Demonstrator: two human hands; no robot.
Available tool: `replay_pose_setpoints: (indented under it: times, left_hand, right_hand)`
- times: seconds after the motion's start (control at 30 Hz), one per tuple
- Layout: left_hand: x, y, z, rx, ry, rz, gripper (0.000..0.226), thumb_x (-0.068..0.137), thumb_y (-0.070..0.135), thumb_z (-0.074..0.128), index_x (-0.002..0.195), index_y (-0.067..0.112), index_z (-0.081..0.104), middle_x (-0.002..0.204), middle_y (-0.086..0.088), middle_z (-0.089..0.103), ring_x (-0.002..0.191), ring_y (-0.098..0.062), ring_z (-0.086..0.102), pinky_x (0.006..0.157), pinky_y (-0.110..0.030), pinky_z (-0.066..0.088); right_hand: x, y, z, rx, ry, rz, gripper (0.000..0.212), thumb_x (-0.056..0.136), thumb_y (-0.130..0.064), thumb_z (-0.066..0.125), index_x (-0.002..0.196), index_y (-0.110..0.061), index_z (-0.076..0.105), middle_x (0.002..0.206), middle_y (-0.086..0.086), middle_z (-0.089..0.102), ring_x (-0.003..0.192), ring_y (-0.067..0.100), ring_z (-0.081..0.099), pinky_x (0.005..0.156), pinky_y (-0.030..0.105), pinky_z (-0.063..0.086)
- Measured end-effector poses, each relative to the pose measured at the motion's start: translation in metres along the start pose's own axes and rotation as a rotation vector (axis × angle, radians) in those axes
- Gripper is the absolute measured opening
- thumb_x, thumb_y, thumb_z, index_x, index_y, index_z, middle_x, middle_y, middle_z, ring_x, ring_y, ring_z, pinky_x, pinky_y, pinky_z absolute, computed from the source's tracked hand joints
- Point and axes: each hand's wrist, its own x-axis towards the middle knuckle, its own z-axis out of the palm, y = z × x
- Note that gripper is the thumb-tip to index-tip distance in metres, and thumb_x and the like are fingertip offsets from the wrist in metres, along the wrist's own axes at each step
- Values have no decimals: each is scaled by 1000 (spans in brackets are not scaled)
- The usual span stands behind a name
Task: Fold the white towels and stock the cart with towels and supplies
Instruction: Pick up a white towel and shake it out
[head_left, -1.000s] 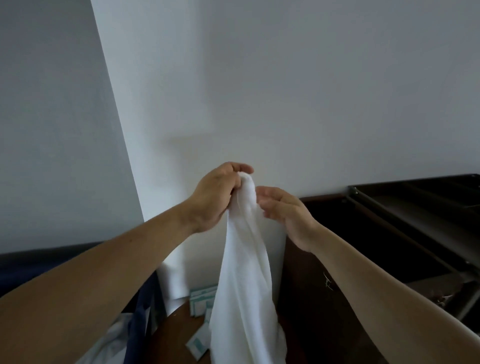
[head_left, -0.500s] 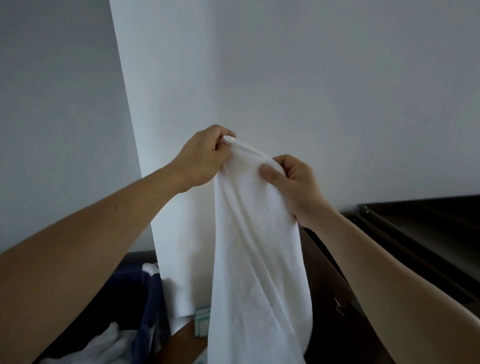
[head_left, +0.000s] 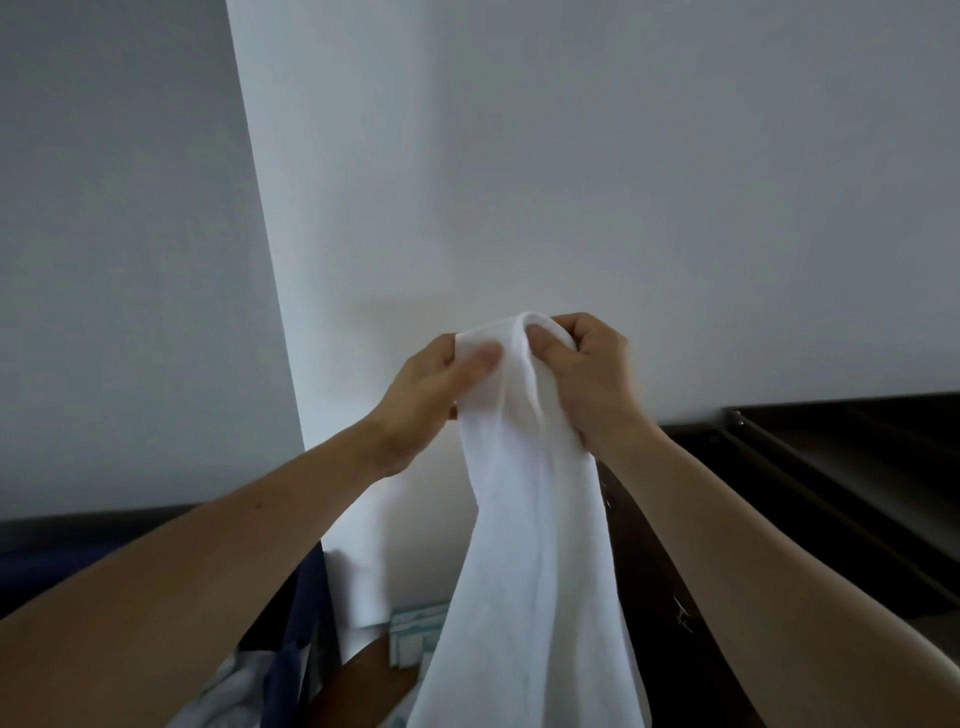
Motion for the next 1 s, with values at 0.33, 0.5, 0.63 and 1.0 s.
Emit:
replay_pose_setpoints:
  times: [0.33,0.5,0.63,1.0]
  left_hand:
    - [-3,-1,11,169,-3,-61,88,56,68,72,130,25,50,116,6,66,105,-10,66,89,-32,54]
    - [0,-11,1,93,87,-89,17,84,22,74,99,15,70,99,-6,73,93,-24,69,92,-57,53]
    - [-4,-8,-5,-20,-30,-173,39,74,29,75,101,2,69,95,-7,68,94,-22,65,100,-57,47]
    - [5,0,-14,-258,1,-175,10,91,3,63,92,13,62,85,0,67,77,-17,63,67,-31,55]
  right_hand:
    - [-7,2,-3,-132,-40,37,21,82,-38,76,76,-22,65,74,-11,66,63,0,59,57,18,47]
    - [-8,1,-12,-88,-57,36,19,83,-37,77,78,-20,68,73,-11,67,61,-3,59,57,16,49]
    - [-9,0,-14,-1,-113,42,6,87,-31,74,82,-27,73,80,-13,72,72,-2,65,68,22,54]
    - [-10,0,-16,128,-176,41,10,89,-24,73,82,-31,76,83,-12,74,77,2,68,71,26,54]
